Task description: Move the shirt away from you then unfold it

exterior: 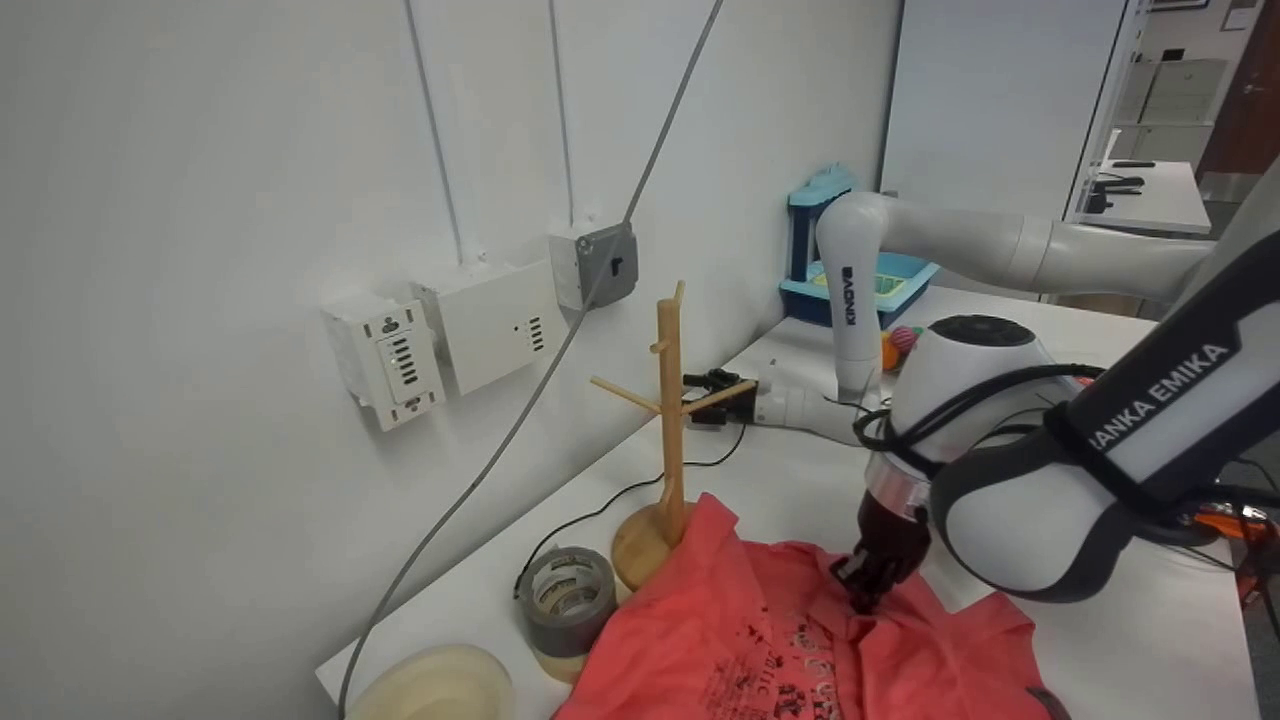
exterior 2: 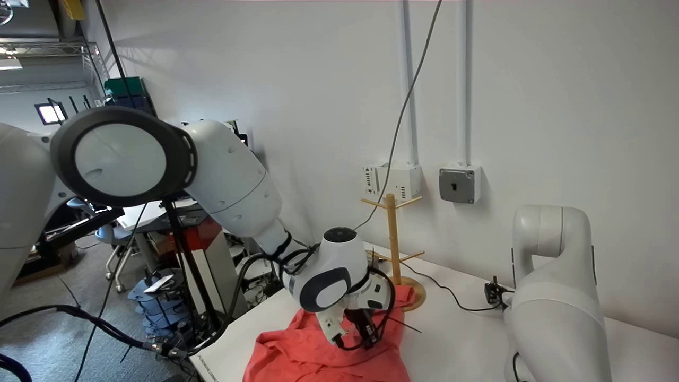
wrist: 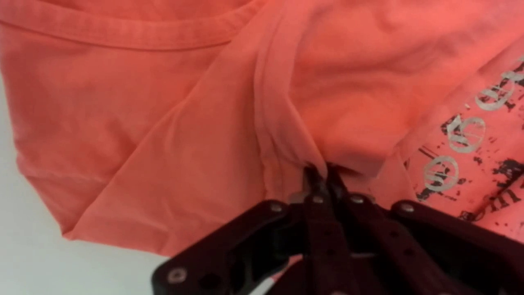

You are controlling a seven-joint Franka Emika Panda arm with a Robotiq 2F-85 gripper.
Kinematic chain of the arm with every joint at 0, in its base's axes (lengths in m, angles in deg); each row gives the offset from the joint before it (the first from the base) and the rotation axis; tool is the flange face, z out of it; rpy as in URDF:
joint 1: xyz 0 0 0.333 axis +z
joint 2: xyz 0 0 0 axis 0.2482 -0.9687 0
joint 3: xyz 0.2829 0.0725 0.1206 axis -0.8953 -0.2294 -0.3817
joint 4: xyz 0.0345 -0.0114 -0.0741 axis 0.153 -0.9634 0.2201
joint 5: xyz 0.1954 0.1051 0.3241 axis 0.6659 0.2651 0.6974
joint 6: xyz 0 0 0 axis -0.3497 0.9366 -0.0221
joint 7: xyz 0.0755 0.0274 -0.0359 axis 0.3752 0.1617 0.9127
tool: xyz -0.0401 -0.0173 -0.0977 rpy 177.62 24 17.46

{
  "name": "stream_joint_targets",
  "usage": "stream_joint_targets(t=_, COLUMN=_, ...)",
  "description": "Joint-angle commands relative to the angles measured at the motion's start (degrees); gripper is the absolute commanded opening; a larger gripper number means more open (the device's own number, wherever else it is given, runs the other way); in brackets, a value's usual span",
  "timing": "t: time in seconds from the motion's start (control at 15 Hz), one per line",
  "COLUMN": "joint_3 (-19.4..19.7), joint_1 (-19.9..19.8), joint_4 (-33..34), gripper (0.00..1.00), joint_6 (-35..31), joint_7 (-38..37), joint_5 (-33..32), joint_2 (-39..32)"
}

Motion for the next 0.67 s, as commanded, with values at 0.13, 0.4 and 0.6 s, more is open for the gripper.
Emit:
stream_joint_targets(t=0.13, joint_3=-0.19, joint_1=1.08, joint_4=-2.05, gripper=0.01, joint_6=-1.48, joint_7=0.55, joint_5=-0.04, joint_2=2.81)
stream_joint_targets(t=0.4, joint_3=-0.98, joint_1=2.95, joint_4=-6.19, gripper=0.01, joint_6=-3.65, joint_7=0.44, joint_5=-0.10, joint_2=7.68)
stream_joint_targets(t=0.6, joint_3=-1.43, joint_1=5.23, joint_4=-9.76, gripper=0.01, joint_6=-4.75, joint_7=0.36, joint_5=-0.58, joint_2=11.62)
